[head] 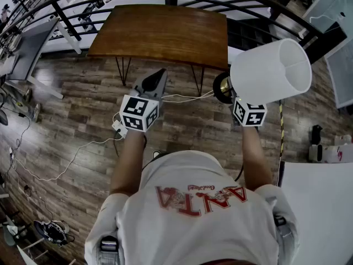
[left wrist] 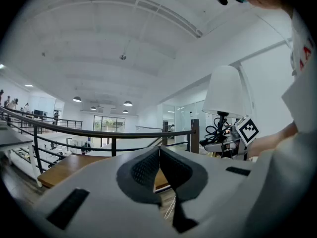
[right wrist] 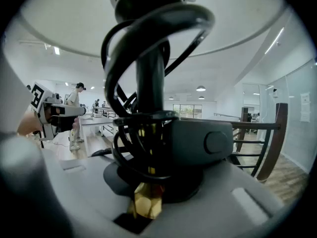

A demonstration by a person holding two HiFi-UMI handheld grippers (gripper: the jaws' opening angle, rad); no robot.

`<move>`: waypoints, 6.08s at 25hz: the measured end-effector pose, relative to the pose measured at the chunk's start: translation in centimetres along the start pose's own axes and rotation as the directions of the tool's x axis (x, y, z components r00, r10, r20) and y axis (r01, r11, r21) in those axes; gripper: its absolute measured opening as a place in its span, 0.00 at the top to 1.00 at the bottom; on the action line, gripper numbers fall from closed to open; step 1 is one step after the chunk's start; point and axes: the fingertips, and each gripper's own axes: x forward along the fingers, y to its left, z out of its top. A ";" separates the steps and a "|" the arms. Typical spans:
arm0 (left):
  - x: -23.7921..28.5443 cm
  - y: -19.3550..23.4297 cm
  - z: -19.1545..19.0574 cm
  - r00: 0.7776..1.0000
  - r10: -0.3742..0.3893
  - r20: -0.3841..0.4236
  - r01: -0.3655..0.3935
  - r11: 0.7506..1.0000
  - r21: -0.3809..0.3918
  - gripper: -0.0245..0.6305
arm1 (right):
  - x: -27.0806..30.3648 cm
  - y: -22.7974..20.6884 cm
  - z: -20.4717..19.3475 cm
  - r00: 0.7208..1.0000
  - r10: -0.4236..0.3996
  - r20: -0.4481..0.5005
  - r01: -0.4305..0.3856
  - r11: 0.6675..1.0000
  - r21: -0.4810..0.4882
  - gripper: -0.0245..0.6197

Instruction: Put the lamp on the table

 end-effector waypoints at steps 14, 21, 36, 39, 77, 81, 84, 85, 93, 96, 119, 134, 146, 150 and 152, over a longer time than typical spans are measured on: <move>-0.8 1.9 0.0 1.000 -0.009 0.007 0.010 1.000 -0.021 0.95 | 1.3 1.4 0.9 1.000 0.001 0.002 -0.001 1.000 0.001 0.85; -1.8 4.1 -0.5 0.999 -0.028 0.016 0.029 0.999 -0.031 0.95 | 2.2 3.2 0.5 0.999 -0.030 -0.015 0.029 1.000 -0.009 0.85; -5.0 13.8 -1.7 1.000 -0.020 -0.009 0.020 0.999 -0.025 0.95 | 7.3 10.9 2.2 0.999 -0.039 0.000 0.039 0.999 0.014 0.85; -4.7 15.6 -1.6 1.000 -0.014 -0.012 0.014 0.999 -0.033 0.95 | 8.8 11.6 3.1 1.000 -0.032 0.000 0.032 0.999 0.007 0.85; 25.3 27.8 -0.2 0.989 0.136 -0.064 -0.139 0.989 -0.042 0.95 | 39.9 -9.4 8.8 0.994 0.111 -0.005 -0.111 0.994 -0.005 0.85; 26.0 29.8 -1.0 0.988 0.137 -0.077 -0.141 0.989 -0.054 0.95 | 42.1 -8.7 8.5 0.993 0.113 -0.015 -0.113 0.994 0.004 0.85; 27.2 31.4 -1.2 0.992 0.097 -0.080 -0.102 0.993 -0.059 0.95 | 43.4 -8.2 8.2 0.996 0.089 -0.028 -0.088 0.996 0.016 0.85; 27.8 32.0 -1.3 0.994 0.077 -0.080 -0.083 0.995 -0.063 0.95 | 43.8 -8.0 8.2 0.997 0.076 -0.030 -0.075 0.997 0.018 0.85; 34.2 37.7 -0.8 0.989 -0.105 -0.104 0.100 0.993 -0.055 0.95 | 47.6 -8.3 9.1 0.996 -0.078 -0.050 0.081 0.994 0.067 0.85; 36.0 39.9 -0.7 0.980 -0.159 -0.120 0.154 0.987 -0.053 0.95 | 49.2 -8.1 9.8 0.991 -0.123 -0.051 0.127 0.987 0.095 0.85; 49.1 38.6 -6.5 0.949 -0.205 -0.240 0.172 0.973 -0.152 0.95 | 59.0 -21.0 5.1 0.972 -0.174 -0.160 0.189 0.978 0.088 0.85; 53.1 40.8 -12.4 0.942 -0.120 -0.313 0.074 0.985 -0.153 0.95 | 70.5 -25.6 0.4 0.977 -0.133 -0.167 0.145 0.988 0.062 0.85; 54.7 40.4 -14.5 0.942 -0.106 -0.319 0.047 0.981 -0.190 0.95 | 73.7 -31.1 -2.7 0.966 -0.177 -0.187 0.187 0.982 0.039 0.85; 55.1 40.3 -14.4 0.946 -0.114 -0.303 0.055 0.979 -0.199 0.95 | 74.5 -31.2 -3.5 0.967 -0.168 -0.192 0.181 0.982 0.053 0.85; 55.2 39.6 -14.2 0.947 -0.138 -0.290 0.083 0.978 -0.194 0.95 | 74.5 -31.4 -3.8 0.968 -0.162 -0.193 0.178 0.982 0.063 0.85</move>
